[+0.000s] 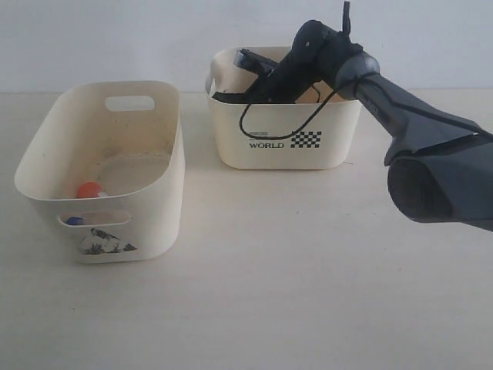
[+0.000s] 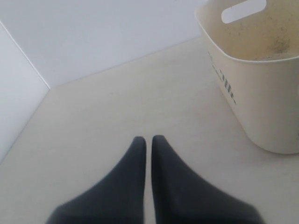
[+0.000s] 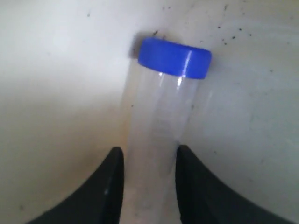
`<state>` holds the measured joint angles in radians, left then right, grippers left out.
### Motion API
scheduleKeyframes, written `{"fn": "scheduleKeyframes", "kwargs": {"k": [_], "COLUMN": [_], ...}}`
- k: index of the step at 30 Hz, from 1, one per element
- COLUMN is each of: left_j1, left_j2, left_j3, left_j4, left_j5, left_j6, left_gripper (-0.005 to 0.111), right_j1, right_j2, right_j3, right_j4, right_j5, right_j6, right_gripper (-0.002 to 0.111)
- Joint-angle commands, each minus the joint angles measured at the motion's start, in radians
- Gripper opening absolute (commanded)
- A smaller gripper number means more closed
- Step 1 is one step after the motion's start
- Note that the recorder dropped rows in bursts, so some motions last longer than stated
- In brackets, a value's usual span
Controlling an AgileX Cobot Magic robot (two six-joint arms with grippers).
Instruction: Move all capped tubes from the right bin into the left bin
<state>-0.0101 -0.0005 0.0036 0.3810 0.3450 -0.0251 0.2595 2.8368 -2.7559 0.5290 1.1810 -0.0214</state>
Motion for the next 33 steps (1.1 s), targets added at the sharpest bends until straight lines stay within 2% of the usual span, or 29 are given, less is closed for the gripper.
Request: {"fn": "scheduleKeyframes", "kwargs": {"k": [1,6,11,23,26,30,33], "left_j1": [0.0,0.0,0.0,0.0,0.0,0.0,0.0], "left_j2": [0.0,0.0,0.0,0.0,0.0,0.0,0.0], "left_j3": [-0.004,-0.004,-0.004,-0.004,-0.004,-0.004,-0.004], "left_j4": [0.002,0.002,0.002,0.002,0.002,0.002,0.002], "left_j5": [-0.003,-0.003,-0.003,-0.003,-0.003,-0.003,-0.003], "left_j6": [-0.01,-0.01,-0.01,-0.01,-0.01,-0.01,-0.01], "left_gripper": [0.004,0.004,0.004,0.004,0.004,0.004,0.004], "right_j1": [-0.052,-0.089,-0.083,-0.02,0.007,0.053,0.058], "right_j2": [-0.072,-0.129,-0.104,0.014,0.032,0.036,0.032], "right_j3": [0.012,0.012,0.012,0.012,0.012,0.012,0.012], "right_j4": [-0.17,-0.152,0.14,0.266,0.235,-0.009,-0.101], "right_j5": [0.04,0.04,0.04,0.04,0.04,0.028,0.038], "right_j6": [-0.004,-0.017,-0.172,-0.248,-0.248,-0.098,-0.015], "right_gripper": [0.0,0.0,0.0,0.0,0.0,0.0,0.0]}}
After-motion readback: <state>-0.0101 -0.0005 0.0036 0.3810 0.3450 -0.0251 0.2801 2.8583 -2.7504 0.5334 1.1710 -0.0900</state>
